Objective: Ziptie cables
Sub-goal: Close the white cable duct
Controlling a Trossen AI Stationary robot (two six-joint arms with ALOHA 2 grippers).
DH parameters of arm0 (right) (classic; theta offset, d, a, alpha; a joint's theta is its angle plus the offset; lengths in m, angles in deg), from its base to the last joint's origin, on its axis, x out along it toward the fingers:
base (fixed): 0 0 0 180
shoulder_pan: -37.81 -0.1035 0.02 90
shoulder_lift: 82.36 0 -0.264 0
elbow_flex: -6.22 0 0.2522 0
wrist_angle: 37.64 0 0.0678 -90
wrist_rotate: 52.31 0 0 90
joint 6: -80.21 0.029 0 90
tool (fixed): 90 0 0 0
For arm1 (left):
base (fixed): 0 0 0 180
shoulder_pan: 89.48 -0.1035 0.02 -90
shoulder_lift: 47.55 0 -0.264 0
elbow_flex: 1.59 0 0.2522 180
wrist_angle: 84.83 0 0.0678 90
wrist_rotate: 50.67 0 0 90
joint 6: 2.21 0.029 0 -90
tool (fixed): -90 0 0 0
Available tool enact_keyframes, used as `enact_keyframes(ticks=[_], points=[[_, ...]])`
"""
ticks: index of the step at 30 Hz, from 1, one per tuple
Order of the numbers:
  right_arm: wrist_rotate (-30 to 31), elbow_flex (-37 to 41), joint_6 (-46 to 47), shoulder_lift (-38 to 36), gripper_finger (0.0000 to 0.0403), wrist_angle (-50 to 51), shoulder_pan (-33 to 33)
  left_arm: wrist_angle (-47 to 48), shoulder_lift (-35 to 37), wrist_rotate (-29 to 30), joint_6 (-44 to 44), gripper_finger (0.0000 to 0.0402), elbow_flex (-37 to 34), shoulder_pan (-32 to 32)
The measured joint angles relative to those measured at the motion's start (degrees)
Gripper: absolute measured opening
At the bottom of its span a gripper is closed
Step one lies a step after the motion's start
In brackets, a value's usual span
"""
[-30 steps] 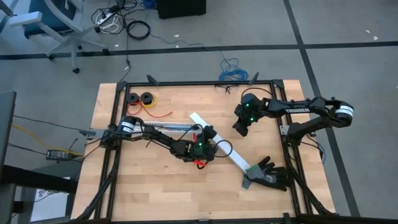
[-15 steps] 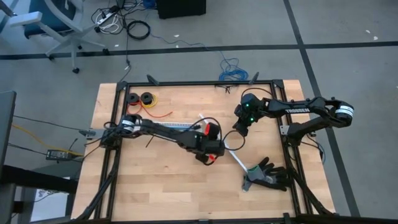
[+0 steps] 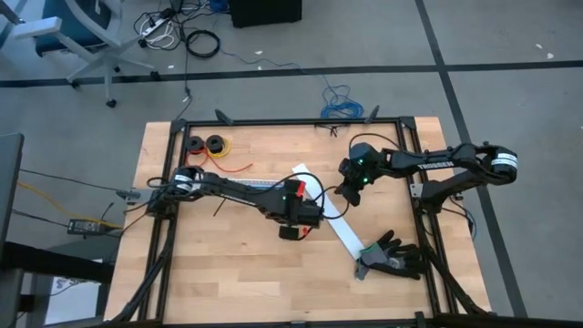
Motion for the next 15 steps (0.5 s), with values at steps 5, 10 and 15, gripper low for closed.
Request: enact_keyframes(ticks=[5, 10, 15], points=[[7.0, 0.0, 2.1, 0.0, 0.0, -0.5, -4.0, -4.7, 5.0, 0.8, -3.2, 0.0152, -4.9, 0.2], [9.9, 0.0, 3.6, 0.0, 0.0, -0.3, -6.7, -22.8, 16.2, 0.9, -6.3, 0.0152, -21.4, 0.0], [11.3, 0.0, 7.8, 0.0, 0.0, -1.3, -8.9, -42.9, 28.5, -3.7, -7.8, 0.0152, -41.5, -2.9]])
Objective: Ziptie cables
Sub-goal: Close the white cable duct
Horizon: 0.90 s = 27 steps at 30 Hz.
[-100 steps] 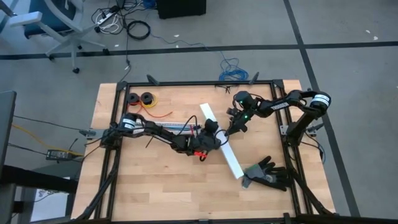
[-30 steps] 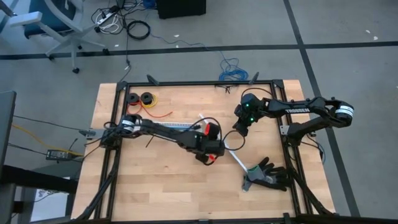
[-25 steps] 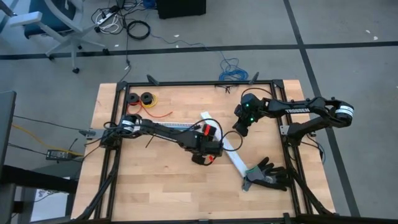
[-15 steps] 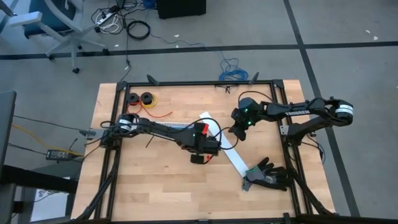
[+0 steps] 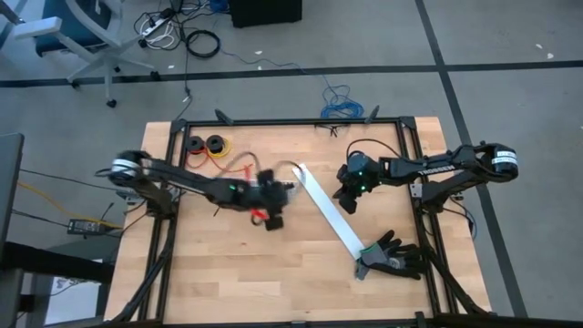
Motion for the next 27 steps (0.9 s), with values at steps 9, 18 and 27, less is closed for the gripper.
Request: enact_keyframes(ticks=[9, 18, 27], points=[[12.5, -4.9, 0.8, 0.8, 0.0, 1.5, -6.1, -27.0, 16.3, -14.0, 1.0, 0.0152, -25.2, -13.2], [24.0, -9.3, -4.3, 2.5, 0.0, 0.3, -3.8, -31.3, 21.5, -16.8, 12.8, 0.0152, -27.7, -18.6], [23.0, -9.3, 1.4, 14.3, 0.0043, -11.1, -1.1, -31.7, 21.5, -16.6, 8.7, 0.0152, -27.7, -18.4]])
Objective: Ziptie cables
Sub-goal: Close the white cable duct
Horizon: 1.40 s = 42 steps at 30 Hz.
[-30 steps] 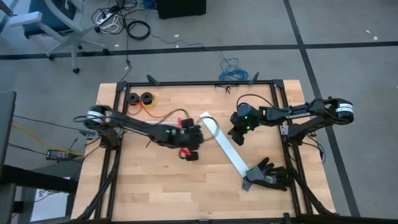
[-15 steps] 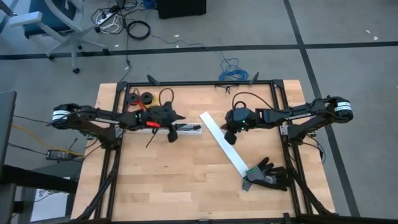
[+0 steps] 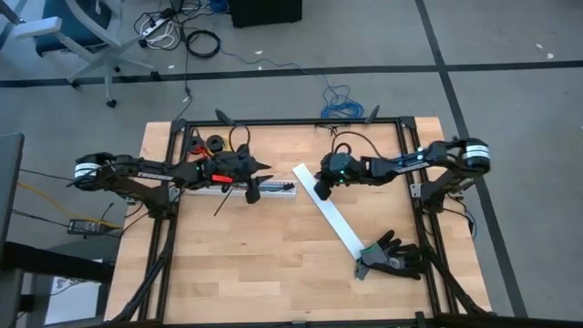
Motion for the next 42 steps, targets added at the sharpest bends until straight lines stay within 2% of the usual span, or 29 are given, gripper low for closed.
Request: enact_keyframes(ticks=[4, 10, 16, 19, 22, 25, 30, 34, 39, 42], points=[[-2.1, 0.0, 1.5, 5.9, 0.0091, -5.7, 0.6, 3.9, 0.0, 0.0, -2.1, 0.0152, 0.0, 0.0], [-2.9, 0.1, -1.3, 9.2, 0.0168, -11.2, 0.9, 8.6, -0.1, -2.2, 4.2, 0.0152, 0.0, -0.7], [-3.1, 0.0, -3.2, 8.5, 0.0235, -16.3, 0.9, 6.9, -0.1, -12.1, 9.4, 0.0152, -0.8, -7.5], [-5.1, 0.0, -2.6, 8.5, 0.0268, -15.1, 0.9, 2.1, -0.1, -18.1, 10.3, 0.0152, -3.4, -12.4], [-5.3, 0.0, -2.3, 8.5, 0.0295, -13.3, 0.7, -2.3, -0.1, -21.6, 10.3, 0.0152, -6.1, -16.7], [-2.0, -0.6, -2.2, 8.9, 0.0307, -9.8, -0.4, -3.0, -0.1, -22.6, 9.8, 0.0152, -7.3, -19.3], [7.2, -6.3, -4.8, 9.0, 0.0308, 0.9, -3.7, -3.7, -0.1, -23.0, 9.8, 0.0152, -8.4, -20.4], [10.1, -10.3, -2.7, 9.0, 0.0307, 6.3, -6.3, -3.7, -0.2, -23.0, 9.7, 0.0152, -8.5, -20.3], [15.9, -10.9, 0.5, 9.6, 0.0307, 8.3, -8.5, -3.8, -0.2, -22.9, 9.7, 0.0152, -8.5, -20.3], [16.9, -10.9, 1.0, 11.6, 0.0307, 7.7, -8.7, -4.2, -0.2, -22.9, 9.7, 0.0152, -8.5, -20.3]])
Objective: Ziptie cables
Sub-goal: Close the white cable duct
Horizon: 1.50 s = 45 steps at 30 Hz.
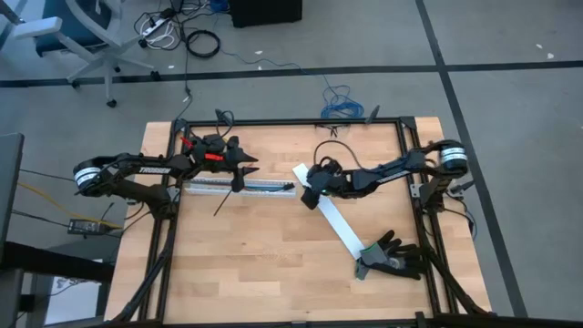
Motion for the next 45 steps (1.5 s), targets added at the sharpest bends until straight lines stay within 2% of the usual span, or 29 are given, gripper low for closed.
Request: enact_keyframes(ticks=[6, 9, 14, 20, 31, 35, 40, 45], points=[[-1.5, -0.2, 2.3, 6.9, 0.0307, -3.2, 0.8, -1.3, 0.0, 0.1, -0.8, 0.0152, 0.0, 0.0], [-0.9, -0.3, 5.4, 8.5, 0.0307, -3.4, 1.5, -1.6, 0.0, 0.0, -1.7, 0.0152, 0.0, 0.0], [-2.6, -0.3, 5.2, 8.6, 0.0306, -3.1, 2.9, -2.2, 0.0, -0.1, -1.9, 0.0152, 0.0, 0.2], [-9.5, -0.3, 5.6, 8.4, 0.0306, -3.3, 6.1, -2.5, -0.2, -1.4, -3.0, 0.0152, 0.1, 0.6], [-9.1, -0.1, 0.1, 8.8, 0.0306, -5.0, 7.2, -5.6, -10.0, -0.7, -3.1, 0.0158, 4.5, 6.8], [-9.1, -0.1, -0.5, 8.8, 0.0306, -4.9, 7.2, -5.8, -14.7, -1.2, -3.4, 0.0182, 7.4, 8.3], [-9.0, -0.1, -0.8, 8.8, 0.0306, -4.9, 7.2, -5.8, -19.7, -2.2, -8.5, 0.0234, 11.1, 9.6], [-9.2, 0.0, -2.0, 8.8, 0.0306, -4.9, 7.2, -5.7, -23.5, -8.9, -11.7, 0.0289, 13.2, 11.0]])
